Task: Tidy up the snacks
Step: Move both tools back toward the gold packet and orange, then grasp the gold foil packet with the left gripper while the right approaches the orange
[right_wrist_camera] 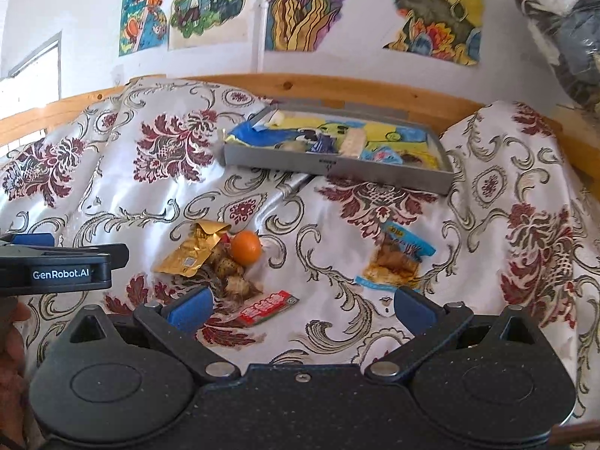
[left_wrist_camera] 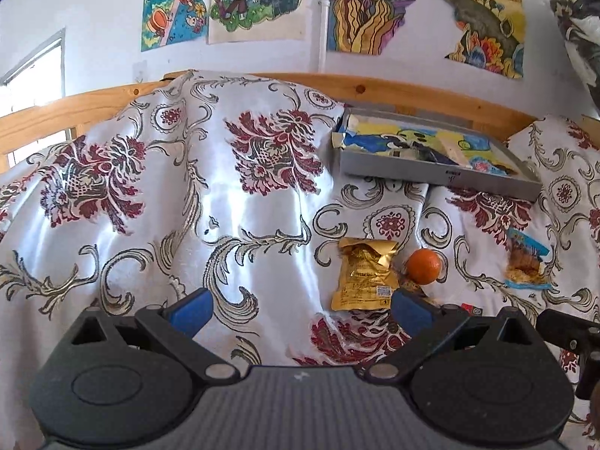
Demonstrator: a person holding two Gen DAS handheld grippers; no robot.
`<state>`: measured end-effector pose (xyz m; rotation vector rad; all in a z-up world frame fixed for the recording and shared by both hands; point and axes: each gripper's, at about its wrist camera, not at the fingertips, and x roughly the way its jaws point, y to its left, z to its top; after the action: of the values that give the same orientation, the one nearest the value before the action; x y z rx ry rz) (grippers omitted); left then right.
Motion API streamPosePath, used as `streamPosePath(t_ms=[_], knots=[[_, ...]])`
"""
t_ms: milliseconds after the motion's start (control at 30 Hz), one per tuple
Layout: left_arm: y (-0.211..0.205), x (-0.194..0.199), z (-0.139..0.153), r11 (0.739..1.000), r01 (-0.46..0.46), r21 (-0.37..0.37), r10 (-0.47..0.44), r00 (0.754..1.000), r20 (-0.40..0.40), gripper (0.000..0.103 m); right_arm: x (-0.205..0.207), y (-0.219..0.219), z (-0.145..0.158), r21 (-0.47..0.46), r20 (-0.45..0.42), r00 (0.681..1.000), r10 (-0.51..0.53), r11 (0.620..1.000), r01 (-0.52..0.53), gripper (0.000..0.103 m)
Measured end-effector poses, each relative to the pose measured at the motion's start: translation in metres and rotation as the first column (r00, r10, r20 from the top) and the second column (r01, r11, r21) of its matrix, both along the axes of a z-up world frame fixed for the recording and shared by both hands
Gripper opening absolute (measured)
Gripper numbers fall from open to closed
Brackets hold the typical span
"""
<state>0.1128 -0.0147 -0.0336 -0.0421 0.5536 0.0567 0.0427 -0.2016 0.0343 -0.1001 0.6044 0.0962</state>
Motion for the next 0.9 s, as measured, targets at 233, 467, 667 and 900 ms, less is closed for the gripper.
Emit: streamPosePath(t_ms=[233,467,667,900], knots=[[0.001,0.014,-0.008,1.000,0.001,0.006,-0.001,1.000,-0.028,0.102,0.015,0.002,-0.006,-0.008,-0.029,1.000,0.013,1.000,-0.013,0.102],[0.002,0.027,-0.015,1.000,0.006,-0.003,-0.006,0.999,-0.054,0.102,0.032,0.003,-0.011,-0.022,-0.046,0.998,0.037,0.999,-0.038,0.102],[0.000,0.037,-0.020,0.999,0.042,0.005,-0.041,0.997,-0.063,0.102,0.050,0.007,-0.014,-0.089,-0.024,0.996,0.085,0.992,-0.087,0.102],[0.005,0.055,-0.025,0.997,0.069,-0.032,-0.071,0.994,-0.080,0.102,0.071,0.010,-0.023,-0.156,-0.001,0.991,0.135,0.979,-0.134,0.102]])
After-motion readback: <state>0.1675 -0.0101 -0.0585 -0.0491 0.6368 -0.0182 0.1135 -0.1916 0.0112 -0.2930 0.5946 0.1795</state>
